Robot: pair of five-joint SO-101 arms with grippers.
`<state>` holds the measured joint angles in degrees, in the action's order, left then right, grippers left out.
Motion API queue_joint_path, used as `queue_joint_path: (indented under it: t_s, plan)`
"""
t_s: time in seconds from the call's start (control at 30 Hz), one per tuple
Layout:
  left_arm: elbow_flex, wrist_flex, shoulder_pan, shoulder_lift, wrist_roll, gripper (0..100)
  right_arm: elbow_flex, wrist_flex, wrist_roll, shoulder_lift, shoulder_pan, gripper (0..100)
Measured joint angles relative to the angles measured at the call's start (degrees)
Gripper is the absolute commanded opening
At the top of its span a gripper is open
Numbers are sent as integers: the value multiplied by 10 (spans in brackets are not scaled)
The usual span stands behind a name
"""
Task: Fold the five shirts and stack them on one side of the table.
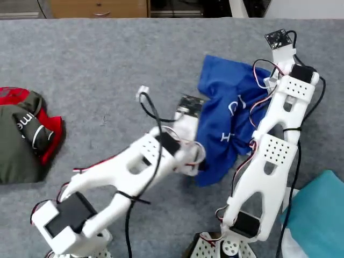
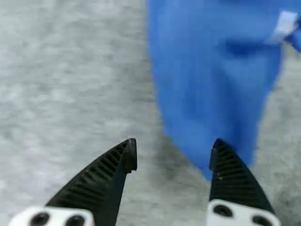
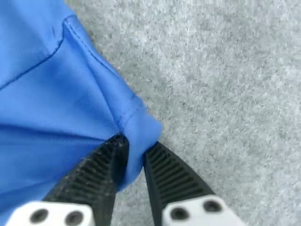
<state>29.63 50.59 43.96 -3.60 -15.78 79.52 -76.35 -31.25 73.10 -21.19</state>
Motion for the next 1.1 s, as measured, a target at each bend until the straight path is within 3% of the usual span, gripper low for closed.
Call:
queue_joint_path:
  t_s: [0.27,0.43,0.67,1.0,1.1]
  plan:
    - [-7,-12,41,62,-4,241,0,0,0,0,0,5]
    - [-8,-44,41,105,-5,9,0,0,0,0,0,5]
    - [-40,-5,9,105,1,18,0,-12,-26,0,0,5]
    - [-72,180,-147,1,212,18,93,-229,-88,0,0,5]
    - [-72,223,-191,-49,283,18,99,-248,-102,-1,-2,5]
